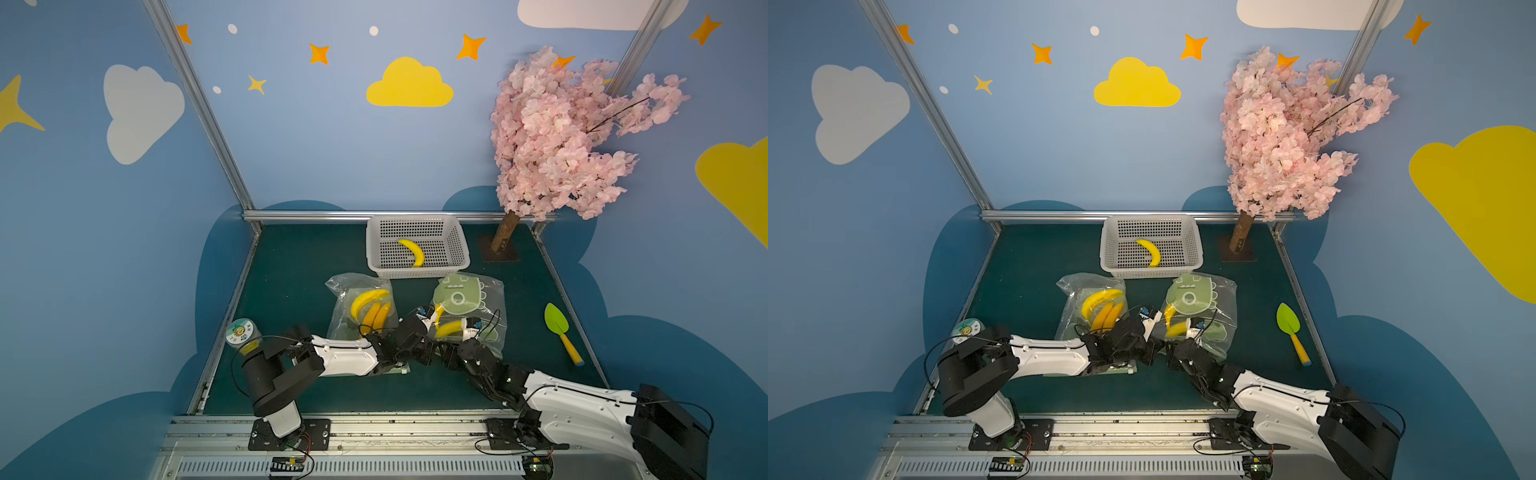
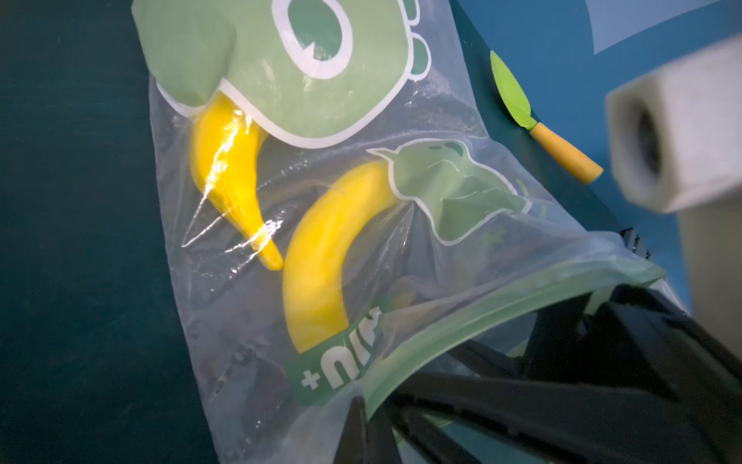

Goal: Open the zip-top bag and take out the banana
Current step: Pick up the banana from the zipper food storage bag.

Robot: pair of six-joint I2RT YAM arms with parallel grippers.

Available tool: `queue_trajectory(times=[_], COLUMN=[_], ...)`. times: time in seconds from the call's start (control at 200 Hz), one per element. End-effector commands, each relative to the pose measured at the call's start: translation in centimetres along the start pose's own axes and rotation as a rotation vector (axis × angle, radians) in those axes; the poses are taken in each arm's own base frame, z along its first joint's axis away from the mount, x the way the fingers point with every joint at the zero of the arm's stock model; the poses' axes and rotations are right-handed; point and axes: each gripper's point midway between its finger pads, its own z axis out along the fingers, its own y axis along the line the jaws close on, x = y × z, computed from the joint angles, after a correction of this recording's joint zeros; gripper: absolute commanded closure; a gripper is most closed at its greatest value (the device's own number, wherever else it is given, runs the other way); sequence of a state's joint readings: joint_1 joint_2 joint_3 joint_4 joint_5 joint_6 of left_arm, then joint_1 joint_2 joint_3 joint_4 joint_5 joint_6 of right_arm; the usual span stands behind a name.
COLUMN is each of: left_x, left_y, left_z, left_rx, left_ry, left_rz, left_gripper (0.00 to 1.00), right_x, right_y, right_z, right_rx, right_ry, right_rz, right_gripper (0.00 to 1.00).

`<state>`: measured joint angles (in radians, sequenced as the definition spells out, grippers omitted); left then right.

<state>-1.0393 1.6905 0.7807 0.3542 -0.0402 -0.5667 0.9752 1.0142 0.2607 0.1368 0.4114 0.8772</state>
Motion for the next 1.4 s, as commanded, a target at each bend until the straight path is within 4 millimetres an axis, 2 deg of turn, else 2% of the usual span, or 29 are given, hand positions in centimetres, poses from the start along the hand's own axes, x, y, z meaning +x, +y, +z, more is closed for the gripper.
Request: queue_trajectory(times=[0.0,0.305,0.521,0.651,0.771,0.856,0.906,1.096,1.246,1.391], left_x=[0.0,-1.2,-0.8,-0.6,-0.6,-0.7,-0.6,-0.4,-0.3,-0.1], left_y=[-0.7,-1.4,-1.6,-1.7,-1.6,-1.4,-1.3,-0.4,0.3,1.5], left_z=[-0.1,0.2,0.2,0.3,0.3,0.1,0.1,0.0,0.2,1.0], left_rx=[0.027,0.036,0.050,0.059,0.060,0.053,0.047,0.016,-0.013,-0.055], left_ry=[-0.017,-0.068,-0.068,-0.070,-0.076,-0.083,-0.085,-0.097,-0.101,-0.069], left_rz=[0.004,-0.001,-0.019,-0.031,-0.031,-0.032,-0.028,-0.032,-0.026,-0.037], left_gripper=[0.97,0.97,0.97,0.97,0.97,0.97,0.97,0.97,0.97,0.97], right_x=[-0.3,2.2,1.4,1.7,2.7,3.3,3.7,5.0,6.2,6.4], right_y=[-0.6,0.0,1.4,1.3,0.2,-0.7,-0.8,-0.8,-0.8,-0.1], right_z=[0.2,2.8,3.6,4.1,4.7,4.6,4.5,4.6,3.9,2.3], right_rx=[0.023,0.062,0.033,0.054,0.151,0.252,0.290,0.277,0.242,0.198], right_ry=[-0.014,0.137,0.116,0.140,0.204,0.284,0.335,0.396,0.442,0.440], right_rz=[-0.028,-0.028,-0.062,-0.092,-0.106,-0.131,-0.163,-0.148,-0.129,-0.133], right_gripper=[0.46,0.47,0.43,0.44,0.52,0.69,0.73,0.86,0.87,0.87])
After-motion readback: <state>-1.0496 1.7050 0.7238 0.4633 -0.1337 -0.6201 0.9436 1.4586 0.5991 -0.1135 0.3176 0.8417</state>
